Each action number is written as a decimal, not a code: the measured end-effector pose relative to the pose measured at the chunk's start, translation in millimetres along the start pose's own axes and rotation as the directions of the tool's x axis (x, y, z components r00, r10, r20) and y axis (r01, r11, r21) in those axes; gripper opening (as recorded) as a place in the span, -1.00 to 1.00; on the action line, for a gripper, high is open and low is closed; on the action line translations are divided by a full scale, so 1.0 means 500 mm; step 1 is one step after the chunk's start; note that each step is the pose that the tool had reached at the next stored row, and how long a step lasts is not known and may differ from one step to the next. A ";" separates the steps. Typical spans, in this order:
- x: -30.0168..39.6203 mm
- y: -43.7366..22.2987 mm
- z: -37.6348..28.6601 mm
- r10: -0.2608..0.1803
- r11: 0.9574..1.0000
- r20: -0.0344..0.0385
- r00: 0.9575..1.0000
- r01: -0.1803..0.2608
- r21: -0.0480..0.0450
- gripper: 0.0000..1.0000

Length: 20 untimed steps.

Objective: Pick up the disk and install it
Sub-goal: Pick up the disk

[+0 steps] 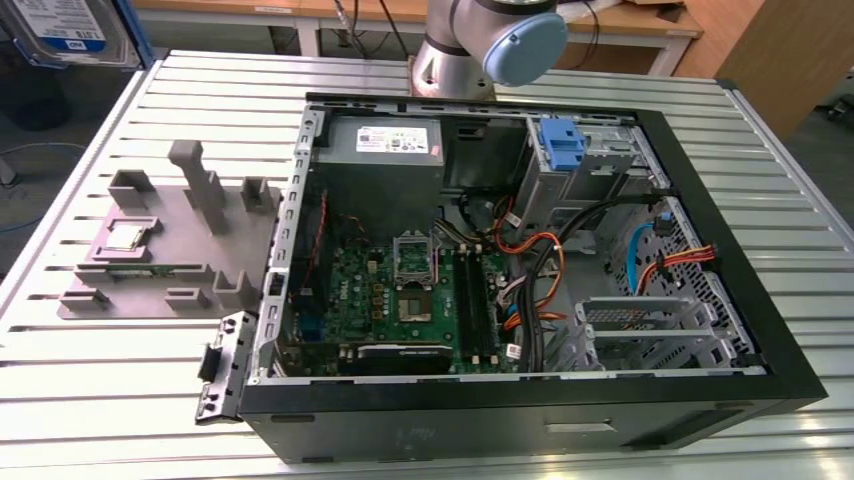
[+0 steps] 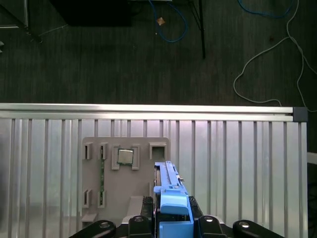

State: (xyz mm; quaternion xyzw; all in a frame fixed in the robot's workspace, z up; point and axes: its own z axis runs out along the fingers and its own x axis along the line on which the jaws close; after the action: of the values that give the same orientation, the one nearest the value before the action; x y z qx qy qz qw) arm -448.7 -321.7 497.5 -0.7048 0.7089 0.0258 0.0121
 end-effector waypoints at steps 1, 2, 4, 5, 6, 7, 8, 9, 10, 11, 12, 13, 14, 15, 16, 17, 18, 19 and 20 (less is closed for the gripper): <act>0.001 0.000 0.000 0.000 1.000 0.000 1.000 0.000 0.000 -0.26; 0.002 0.000 0.000 0.000 1.000 0.000 1.000 0.000 0.000 -0.26; 0.005 0.000 0.000 0.000 1.000 0.000 1.000 0.000 0.000 -0.26; 0.007 0.000 0.000 0.000 1.000 0.000 1.000 0.000 0.000 -0.26; 0.010 0.000 -0.001 0.000 1.000 0.000 1.000 0.000 0.000 -0.26; 0.013 0.000 -0.001 0.000 1.000 0.000 1.000 0.000 0.000 -0.26; 0.015 0.000 -0.001 0.000 1.000 0.000 1.000 0.000 0.000 -0.26; 0.018 0.000 -0.001 0.000 1.000 0.000 1.000 0.000 0.000 -0.26; 0.020 0.000 -0.001 0.000 1.000 0.000 1.000 0.000 0.000 -0.26; 0.022 0.000 -0.001 0.000 1.000 0.000 1.000 0.000 0.000 -0.26; 0.022 0.000 -0.001 0.000 1.000 0.000 1.000 0.000 0.000 -0.26; 0.022 0.000 -0.001 0.000 1.000 0.000 1.000 0.000 0.000 -0.26; 0.022 0.000 -0.001 0.000 1.000 0.000 1.000 0.000 0.000 -0.26; 0.023 0.000 -0.001 0.000 1.000 0.000 1.000 0.000 0.000 -0.26; 0.024 0.000 -0.001 0.000 1.000 0.000 1.000 0.000 0.000 -0.26; 0.024 0.000 -0.001 0.000 1.000 0.000 1.000 0.000 0.000 -0.26; 0.024 0.000 -0.001 0.000 1.000 0.000 1.000 0.000 0.000 -0.26; 0.024 0.000 -0.001 0.000 1.000 0.000 1.000 0.000 0.000 -0.26; 0.024 0.000 -0.001 0.000 1.000 0.000 1.000 0.000 0.000 -0.26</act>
State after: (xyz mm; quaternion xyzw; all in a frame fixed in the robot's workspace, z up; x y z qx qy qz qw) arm -448.7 -333.7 497.5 -0.7048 0.7089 0.0258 0.0121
